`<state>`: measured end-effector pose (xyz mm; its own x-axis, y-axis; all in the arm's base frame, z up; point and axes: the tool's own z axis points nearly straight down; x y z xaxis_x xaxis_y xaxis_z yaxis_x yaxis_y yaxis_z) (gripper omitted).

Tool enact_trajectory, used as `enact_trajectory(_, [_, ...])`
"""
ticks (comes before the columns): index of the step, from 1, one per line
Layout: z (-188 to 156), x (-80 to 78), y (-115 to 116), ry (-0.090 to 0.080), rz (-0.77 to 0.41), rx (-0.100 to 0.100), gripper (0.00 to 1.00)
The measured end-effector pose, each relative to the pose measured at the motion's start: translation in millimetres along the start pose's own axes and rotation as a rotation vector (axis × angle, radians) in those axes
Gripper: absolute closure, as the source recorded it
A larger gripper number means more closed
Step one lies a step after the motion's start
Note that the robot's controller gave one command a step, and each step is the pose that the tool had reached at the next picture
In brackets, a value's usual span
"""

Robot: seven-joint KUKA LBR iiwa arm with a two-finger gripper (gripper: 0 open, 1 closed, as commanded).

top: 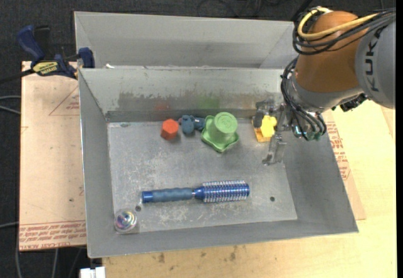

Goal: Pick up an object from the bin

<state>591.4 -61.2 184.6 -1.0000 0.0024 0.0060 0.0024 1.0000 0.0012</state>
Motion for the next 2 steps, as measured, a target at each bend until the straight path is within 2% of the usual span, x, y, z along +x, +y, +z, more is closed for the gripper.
enact_trajectory(1, [66, 84.9, 50, 0.004, -0.138, -0.002, 0.0])
enact_trajectory(2, [118, 69.8, 75, -0.003, -0.116, -0.001, 0.0])
